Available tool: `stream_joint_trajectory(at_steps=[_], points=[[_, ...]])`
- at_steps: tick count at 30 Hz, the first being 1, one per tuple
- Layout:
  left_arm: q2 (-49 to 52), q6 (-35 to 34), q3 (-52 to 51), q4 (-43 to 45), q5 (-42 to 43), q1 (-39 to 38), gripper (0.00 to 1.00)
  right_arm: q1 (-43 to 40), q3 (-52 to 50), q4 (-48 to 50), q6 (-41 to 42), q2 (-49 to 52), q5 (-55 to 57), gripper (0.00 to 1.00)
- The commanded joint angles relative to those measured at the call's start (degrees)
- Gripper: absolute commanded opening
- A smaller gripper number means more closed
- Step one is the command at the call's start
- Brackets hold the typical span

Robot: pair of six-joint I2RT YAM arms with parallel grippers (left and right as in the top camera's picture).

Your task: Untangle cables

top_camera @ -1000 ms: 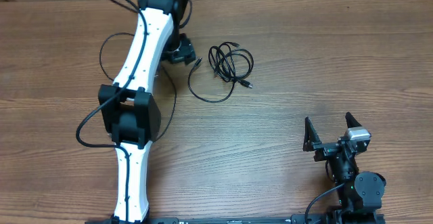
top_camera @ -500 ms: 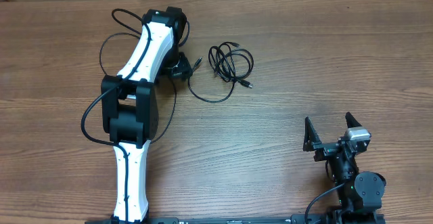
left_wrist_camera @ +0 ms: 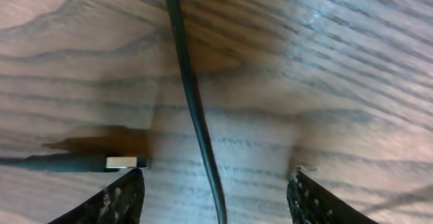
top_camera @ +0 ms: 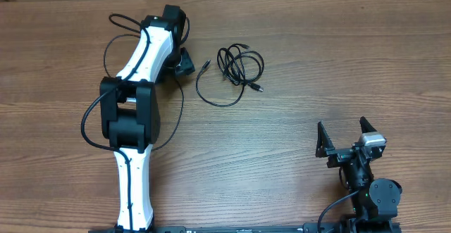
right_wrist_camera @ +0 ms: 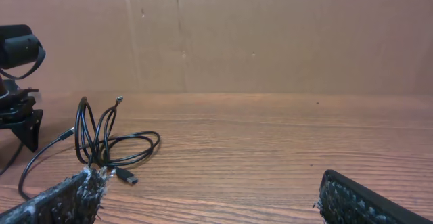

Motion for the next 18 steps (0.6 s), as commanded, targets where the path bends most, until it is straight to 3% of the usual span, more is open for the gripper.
stream_joint_trajectory(at_steps=[1,5,13,16,18], points=[[0.2,-1.0,-0.7,1.1,3.7,1.3,0.63,-0.1,-0.6,0.2,-0.3,-0.1,0.3,1.00],[0.2,-1.0,-1.8,2.0,6.6,1.9,0.54,-0.1,-0.6,0.2,-0.3,-0.1,0.3,1.00],[0.2,-0.9,-8.1,4.0,6.2,1.9,0.50,-0.1,-0.6,0.2,-0.3,-0.1,0.3,1.00],[0.2,-0.9,-11.5,5.1,5.3,2.0,0.29,-0.1,-0.6,0.2,-0.3,-0.1,0.3,1.00],[0.2,-0.9,-12.5,5.1,5.2,2.0,0.25,-0.1,-0.6,0.2,-0.3,-0.1,0.3,1.00]])
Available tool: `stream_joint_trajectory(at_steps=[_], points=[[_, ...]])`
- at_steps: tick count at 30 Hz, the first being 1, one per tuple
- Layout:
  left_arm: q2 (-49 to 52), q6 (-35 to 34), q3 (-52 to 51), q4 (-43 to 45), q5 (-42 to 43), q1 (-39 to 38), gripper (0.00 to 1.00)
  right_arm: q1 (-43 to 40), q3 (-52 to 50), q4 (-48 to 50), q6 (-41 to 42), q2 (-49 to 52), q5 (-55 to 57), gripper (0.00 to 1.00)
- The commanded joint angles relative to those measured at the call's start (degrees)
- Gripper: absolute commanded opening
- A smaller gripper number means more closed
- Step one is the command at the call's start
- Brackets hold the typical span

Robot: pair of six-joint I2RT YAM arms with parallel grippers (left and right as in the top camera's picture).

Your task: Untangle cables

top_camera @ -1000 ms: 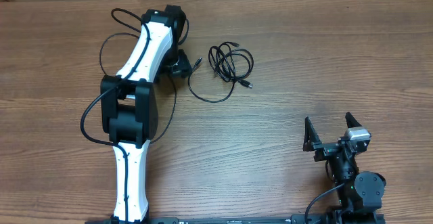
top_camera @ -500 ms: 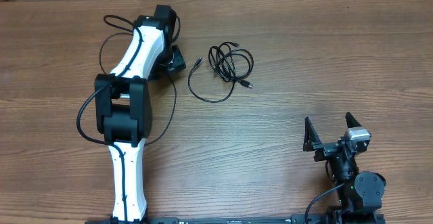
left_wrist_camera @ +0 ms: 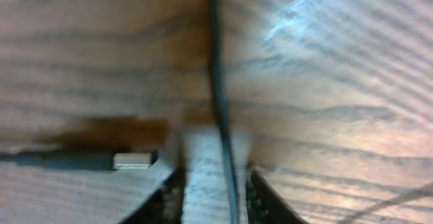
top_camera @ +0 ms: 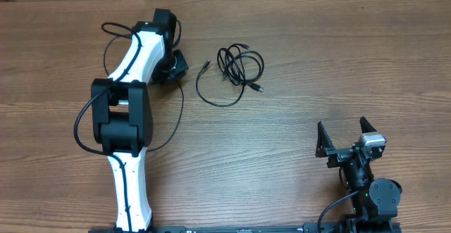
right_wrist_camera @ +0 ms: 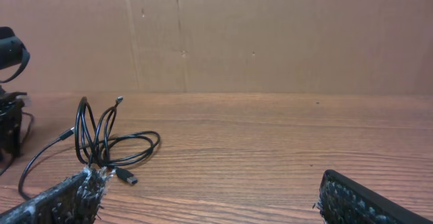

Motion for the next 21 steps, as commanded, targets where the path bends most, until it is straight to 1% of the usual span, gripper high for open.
stream_joint_trajectory(at_steps=[1,2,4,6,13,15,17,21], points=[[3.5,-0.6,-4.8,-0.2,0.8,-0.1,0.22,-0.1,-0.6,0.3,-0.3,-0.1,0.3,1.00],[3.5,-0.6,-4.8,-0.3,0.9,-0.1,0.20,-0.1,-0.6,0.3,-0.3,-0.1,0.3,1.00],[3.5,-0.6,-4.8,-0.3,1.0,-0.1,0.11,-0.1,-0.6,0.3,-0.3,-0.1,0.3,1.00],[3.5,-0.6,-4.8,-0.3,1.3,-0.1,0.05,-0.1,-0.6,0.3,-0.3,-0.1,0.3,1.00],[3.5,-0.6,-4.8,-0.5,2.3,-0.2,0.04,-0.1,-0.6,0.3,-0.3,-0.1,0.3,1.00],[3.5,0.4,-4.3,-0.5,2.3,0.2,0.04,-0.1,-0.6,0.3,-0.3,-0.1,0.3,1.00],[3.4,0.5,-3.1,-1.0,2.4,1.0,0.04,-0.1,-0.6,0.3,-0.3,-0.1,0.3,1.00],[2.8,0.7,1.3,-4.6,4.2,2.8,0.04,-0.1,-0.6,0.3,-0.3,-0.1,0.3,1.00]])
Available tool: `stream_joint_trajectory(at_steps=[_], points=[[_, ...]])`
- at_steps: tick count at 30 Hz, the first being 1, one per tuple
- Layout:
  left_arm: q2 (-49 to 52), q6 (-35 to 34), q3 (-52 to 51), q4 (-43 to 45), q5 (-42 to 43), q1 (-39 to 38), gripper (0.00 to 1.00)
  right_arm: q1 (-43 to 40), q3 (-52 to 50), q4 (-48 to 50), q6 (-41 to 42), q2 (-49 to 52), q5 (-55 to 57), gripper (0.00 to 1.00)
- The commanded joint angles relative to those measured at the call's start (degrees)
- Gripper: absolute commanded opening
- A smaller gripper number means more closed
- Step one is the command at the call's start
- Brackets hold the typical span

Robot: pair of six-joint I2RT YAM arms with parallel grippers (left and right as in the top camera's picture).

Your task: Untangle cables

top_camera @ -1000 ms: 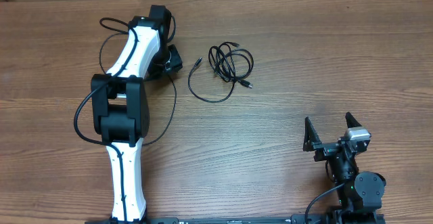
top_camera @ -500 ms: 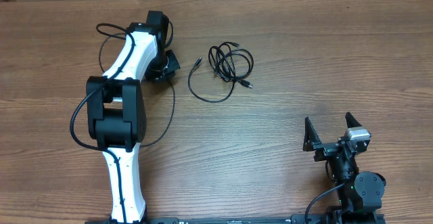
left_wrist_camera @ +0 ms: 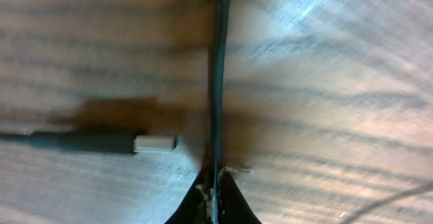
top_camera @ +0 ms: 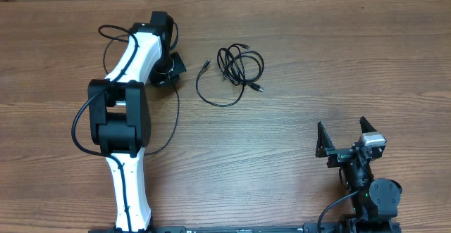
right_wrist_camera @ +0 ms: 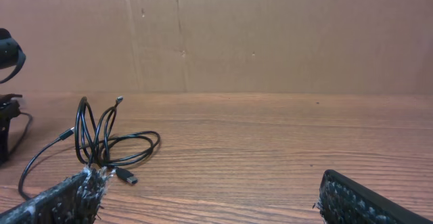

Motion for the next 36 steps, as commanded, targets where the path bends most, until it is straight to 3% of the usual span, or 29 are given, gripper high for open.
stream_joint_trajectory(at_steps=[1,5,12,20,26,36], points=[[3.2,2.0,3.4,-3.4,4.4,2.0,0.04,-0.1,-0.6,0.3,-0.3,-0.1,0.3,1.00],[2.4,8.7,9.9,-5.3,13.1,3.2,0.04,-0.1,-0.6,0.3,-0.3,-0.1,0.3,1.00],[1.7,8.7,16.0,-8.1,12.6,3.4,0.04,-0.1,-0.6,0.3,-0.3,-0.1,0.3,1.00],[1.8,8.8,13.6,-7.8,10.8,2.6,0.04,-0.1,-0.6,0.3,-0.3,-0.1,0.3,1.00],[1.8,7.9,11.4,-8.4,4.8,1.5,0.04,-0.1,-0.6,0.3,-0.3,-0.1,0.3,1.00],[1.8,9.0,0.6,-1.0,3.6,-1.2,0.04,-0.1,-0.6,0.3,-0.3,-0.1,0.3,1.00]])
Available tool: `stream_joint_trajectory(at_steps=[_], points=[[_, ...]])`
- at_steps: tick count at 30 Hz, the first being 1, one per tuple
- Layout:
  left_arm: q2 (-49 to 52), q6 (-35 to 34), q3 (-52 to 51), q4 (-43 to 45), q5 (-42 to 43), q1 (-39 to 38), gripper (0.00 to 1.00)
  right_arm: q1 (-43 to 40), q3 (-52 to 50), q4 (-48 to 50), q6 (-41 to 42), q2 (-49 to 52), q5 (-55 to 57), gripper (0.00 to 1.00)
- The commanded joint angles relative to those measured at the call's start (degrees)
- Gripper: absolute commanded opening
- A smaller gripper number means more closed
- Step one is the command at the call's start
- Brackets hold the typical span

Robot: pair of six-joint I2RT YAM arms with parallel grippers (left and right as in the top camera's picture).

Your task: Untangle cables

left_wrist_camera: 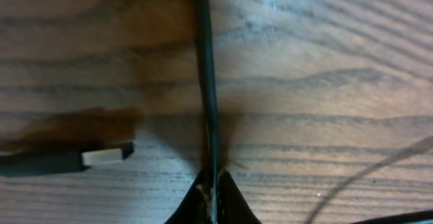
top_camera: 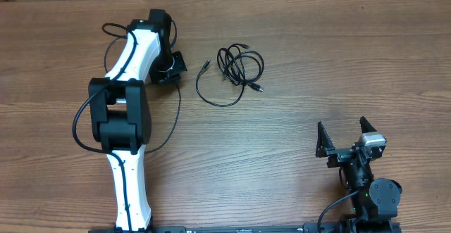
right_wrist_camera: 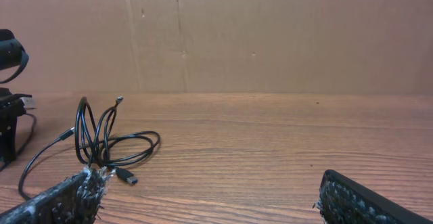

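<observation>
A tangled black cable bundle [top_camera: 239,64] lies at the table's far middle, with a loose loop [top_camera: 211,98] trailing toward the near left and a plug [top_camera: 258,89] at its right. Another black cable [top_camera: 177,113] curves from my left gripper [top_camera: 171,70] toward the near side. In the left wrist view that cable [left_wrist_camera: 205,82] runs straight up from the left gripper [left_wrist_camera: 212,183], which is shut on it. A USB plug [left_wrist_camera: 107,155] lies on the wood just to the left. My right gripper [top_camera: 345,138] stands open and empty near the front right, far from the bundle [right_wrist_camera: 108,143].
The wooden table [top_camera: 338,57] stretches to the right of the bundle. A cardboard wall [right_wrist_camera: 270,34] stands behind the table's far edge. The left arm [top_camera: 127,120] lies along the left side, with its own black lead looping beside it.
My left gripper stays shut on the cable and has shifted slightly; the USB plug now sits further left and lower in its view. The bundle and the right gripper are unchanged.
My left gripper first stood open with the cable between its fingers beside a USB plug. Its fingers were then nearly together around the cable, then shut on it. It still holds the cable; the bundle and the right arm have not moved.
</observation>
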Motion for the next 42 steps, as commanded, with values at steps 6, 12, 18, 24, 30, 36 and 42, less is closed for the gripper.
stream_joint_trajectory(at_steps=[6,12,18,24,30,36,42], points=[[-0.1,3.3,1.0,0.1,-3.3,0.1,0.36,-0.1,-0.6,0.3,-0.3,-0.1,0.3,1.00],[0.0,3.2,2.4,0.2,-1.9,2.3,0.43,-0.1,-0.6,0.3,-0.3,-0.1,0.3,1.00],[0.9,3.2,0.1,1.0,-4.2,1.8,0.41,-0.1,-0.6,0.3,-0.3,-0.1,0.3,1.00],[2.6,3.2,-2.0,2.4,-5.3,0.8,0.40,-0.1,-0.6,0.3,-0.3,-0.1,0.3,1.00],[2.9,3.2,-2.0,2.5,-5.2,-0.1,0.39,-0.1,-0.6,0.3,-0.3,-0.1,0.3,1.00],[2.8,3.2,-0.5,0.8,-0.9,-0.1,0.38,-0.1,-0.6,0.3,-0.3,-0.1,0.3,1.00],[2.8,3.2,8.2,-5.6,2.3,1.2,0.38,-0.1,-0.6,0.3,-0.3,-0.1,0.3,1.00]])
